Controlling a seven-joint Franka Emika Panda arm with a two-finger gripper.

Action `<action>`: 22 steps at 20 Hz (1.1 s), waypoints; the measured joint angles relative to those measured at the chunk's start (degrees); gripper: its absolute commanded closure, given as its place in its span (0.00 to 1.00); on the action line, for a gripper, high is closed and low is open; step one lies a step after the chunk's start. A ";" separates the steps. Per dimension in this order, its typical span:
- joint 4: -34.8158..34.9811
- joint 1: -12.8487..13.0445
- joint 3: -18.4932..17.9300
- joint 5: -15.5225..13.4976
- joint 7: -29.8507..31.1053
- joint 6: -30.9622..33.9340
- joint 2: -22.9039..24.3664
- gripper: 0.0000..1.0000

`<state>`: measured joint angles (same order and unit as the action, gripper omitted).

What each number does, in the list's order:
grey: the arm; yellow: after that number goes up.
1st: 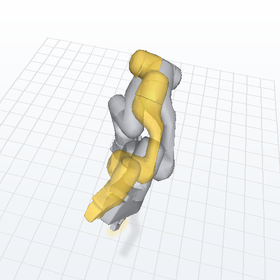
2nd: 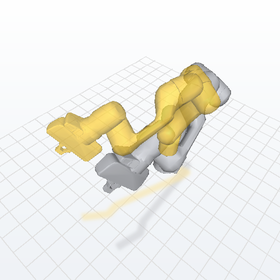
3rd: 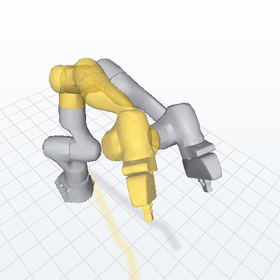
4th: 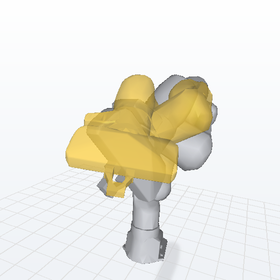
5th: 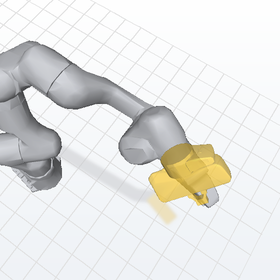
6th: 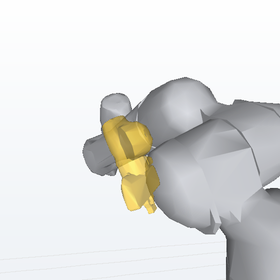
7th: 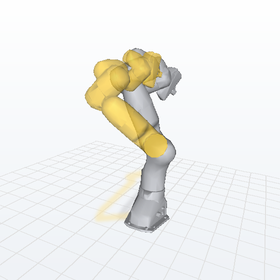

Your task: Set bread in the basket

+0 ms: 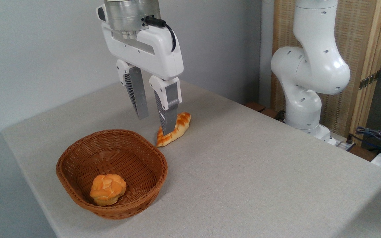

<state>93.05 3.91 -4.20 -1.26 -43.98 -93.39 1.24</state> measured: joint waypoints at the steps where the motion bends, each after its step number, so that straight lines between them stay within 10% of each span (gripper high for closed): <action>1: 0.00 -0.01 0.04 0.00 0.00 0.00 0.00 0.00; 22: 0.09 -2.73 3.54 0.00 0.05 0.05 -0.28 0.00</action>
<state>93.14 1.19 -0.66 -1.26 -43.93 -93.34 0.95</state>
